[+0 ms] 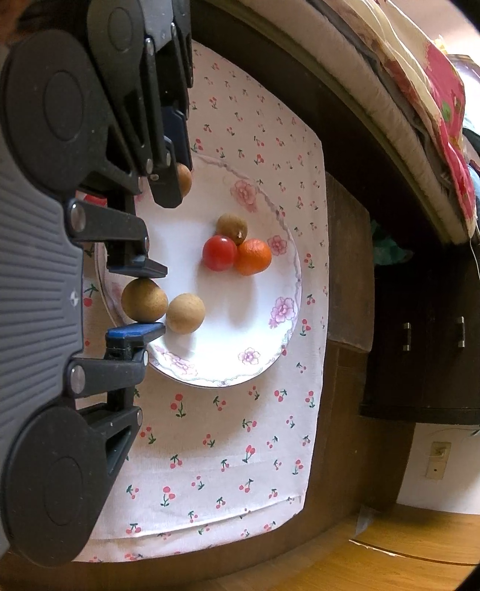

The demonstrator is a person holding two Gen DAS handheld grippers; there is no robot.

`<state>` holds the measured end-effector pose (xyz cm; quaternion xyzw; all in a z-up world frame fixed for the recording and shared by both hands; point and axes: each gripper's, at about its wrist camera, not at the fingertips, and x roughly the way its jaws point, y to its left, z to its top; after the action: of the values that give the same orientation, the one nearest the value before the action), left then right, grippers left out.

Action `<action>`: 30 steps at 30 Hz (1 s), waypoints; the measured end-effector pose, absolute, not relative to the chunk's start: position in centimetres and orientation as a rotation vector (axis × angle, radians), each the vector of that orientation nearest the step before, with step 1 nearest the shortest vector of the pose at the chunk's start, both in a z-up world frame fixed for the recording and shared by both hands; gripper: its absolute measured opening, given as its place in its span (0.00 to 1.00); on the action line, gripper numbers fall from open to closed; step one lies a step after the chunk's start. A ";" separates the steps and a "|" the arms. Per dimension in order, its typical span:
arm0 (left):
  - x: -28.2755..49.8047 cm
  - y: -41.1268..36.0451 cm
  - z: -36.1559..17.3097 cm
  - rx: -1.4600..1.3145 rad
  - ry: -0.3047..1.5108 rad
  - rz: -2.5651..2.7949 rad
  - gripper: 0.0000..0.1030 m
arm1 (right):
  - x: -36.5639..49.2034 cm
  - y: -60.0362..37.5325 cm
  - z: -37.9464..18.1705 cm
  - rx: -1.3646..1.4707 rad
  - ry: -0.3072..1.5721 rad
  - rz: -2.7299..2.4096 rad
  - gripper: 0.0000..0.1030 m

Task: Organize fruits
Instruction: 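Carry the brown fruit and tan fruit in both tools over the white plate, then open both tools to drop the brown fruit and tan fruit onto the plate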

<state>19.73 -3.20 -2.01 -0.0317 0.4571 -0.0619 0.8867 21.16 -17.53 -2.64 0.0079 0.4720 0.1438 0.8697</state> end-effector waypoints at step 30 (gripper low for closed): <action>19.9 -3.0 -1.9 -0.087 0.947 -0.116 0.36 | 21.3 -17.7 -2.5 0.014 0.960 0.280 0.28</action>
<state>19.88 -2.95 -1.91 -0.0418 0.4557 -0.0559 0.8874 21.30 -17.66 -2.46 0.0066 0.4603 0.1340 0.8775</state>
